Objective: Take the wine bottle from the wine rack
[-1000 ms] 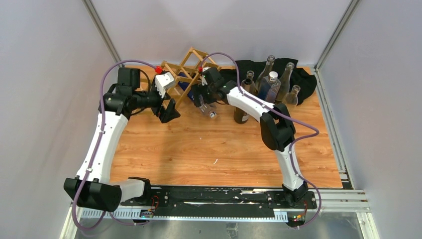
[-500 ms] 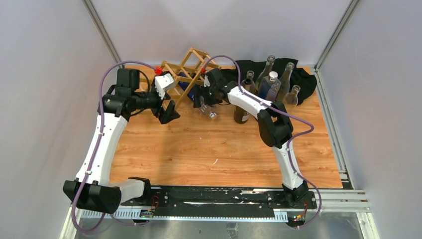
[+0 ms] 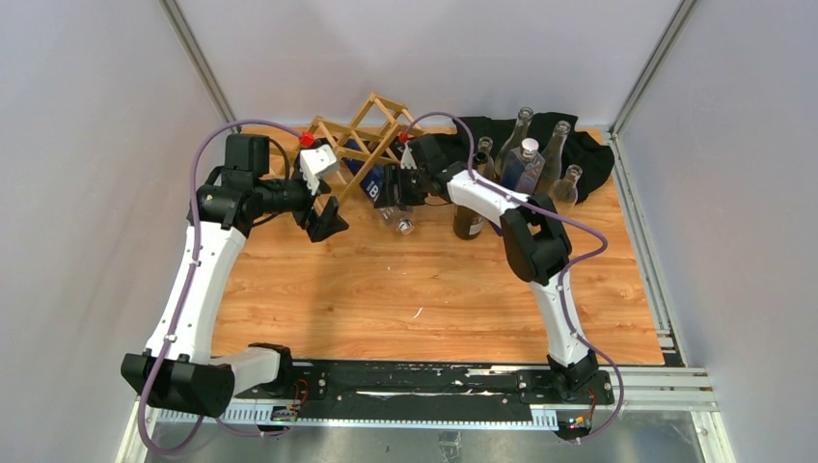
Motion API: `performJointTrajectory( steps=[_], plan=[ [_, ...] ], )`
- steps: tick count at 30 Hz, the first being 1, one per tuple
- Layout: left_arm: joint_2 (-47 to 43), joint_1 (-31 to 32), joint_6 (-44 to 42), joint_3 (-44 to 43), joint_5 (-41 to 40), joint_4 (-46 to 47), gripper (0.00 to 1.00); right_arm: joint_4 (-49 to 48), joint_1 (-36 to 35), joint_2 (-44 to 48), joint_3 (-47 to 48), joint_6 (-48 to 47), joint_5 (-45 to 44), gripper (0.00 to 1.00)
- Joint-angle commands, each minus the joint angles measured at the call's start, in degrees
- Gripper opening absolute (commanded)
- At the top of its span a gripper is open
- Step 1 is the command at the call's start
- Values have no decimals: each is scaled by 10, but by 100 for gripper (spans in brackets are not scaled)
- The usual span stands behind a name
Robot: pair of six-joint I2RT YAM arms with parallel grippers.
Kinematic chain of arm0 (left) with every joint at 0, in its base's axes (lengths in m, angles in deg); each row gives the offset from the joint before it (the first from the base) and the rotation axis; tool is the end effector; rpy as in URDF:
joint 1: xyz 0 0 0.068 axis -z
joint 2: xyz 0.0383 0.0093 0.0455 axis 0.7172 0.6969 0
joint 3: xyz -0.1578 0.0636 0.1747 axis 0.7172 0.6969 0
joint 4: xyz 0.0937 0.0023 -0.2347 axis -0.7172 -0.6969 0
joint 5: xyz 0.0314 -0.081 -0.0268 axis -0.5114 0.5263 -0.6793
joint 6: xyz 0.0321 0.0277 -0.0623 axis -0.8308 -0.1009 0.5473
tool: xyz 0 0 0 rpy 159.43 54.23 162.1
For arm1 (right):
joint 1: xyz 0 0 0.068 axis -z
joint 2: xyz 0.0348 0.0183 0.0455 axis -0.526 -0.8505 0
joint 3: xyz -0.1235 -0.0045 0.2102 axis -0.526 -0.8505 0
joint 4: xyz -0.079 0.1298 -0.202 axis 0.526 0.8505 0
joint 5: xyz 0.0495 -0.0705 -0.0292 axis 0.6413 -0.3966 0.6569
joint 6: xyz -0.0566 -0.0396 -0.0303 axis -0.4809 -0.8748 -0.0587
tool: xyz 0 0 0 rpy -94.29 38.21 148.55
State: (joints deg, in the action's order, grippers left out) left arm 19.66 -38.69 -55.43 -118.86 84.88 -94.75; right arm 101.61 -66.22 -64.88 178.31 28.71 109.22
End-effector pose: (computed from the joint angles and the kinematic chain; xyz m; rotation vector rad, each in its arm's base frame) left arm 0.2349 -0.0732 0.3490 1.0839 1.8538 -0.5991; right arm 0.4071 0.3106 0.1719 -0.4203 2.3193 1.0110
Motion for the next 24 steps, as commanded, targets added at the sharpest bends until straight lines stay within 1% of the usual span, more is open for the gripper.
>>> performJointTrajectory(
  steps=[1, 3, 4, 5, 9, 13, 19, 24],
  plan=[
    [-15, -5, -9, 6, 9, -3, 100, -31, 0, 14, -19, 25, 18, 39],
    [-15, -5, -12, 6, 8, -3, 100, -32, 0, 23, -25, 25, 13, 23],
    [-16, -5, -13, 7, 8, -2, 100, -31, 0, 30, -29, 25, 9, 17],
    [-15, -5, -15, 7, 8, -2, 100, -32, -1, 36, -33, 24, 7, 12],
    [-10, -5, -33, 15, 8, -5, 100, -34, -6, 74, -58, 21, -12, 1],
    [-4, -5, -65, 25, 3, -16, 100, -42, -20, 130, -108, 14, -41, 0],
    [3, -5, -122, 27, -10, -36, 100, -79, -47, 216, -208, 36, -69, 0],
    [7, -4, -163, 31, -27, -48, 100, -56, -76, 252, -223, 37, -108, 0]
  ],
)
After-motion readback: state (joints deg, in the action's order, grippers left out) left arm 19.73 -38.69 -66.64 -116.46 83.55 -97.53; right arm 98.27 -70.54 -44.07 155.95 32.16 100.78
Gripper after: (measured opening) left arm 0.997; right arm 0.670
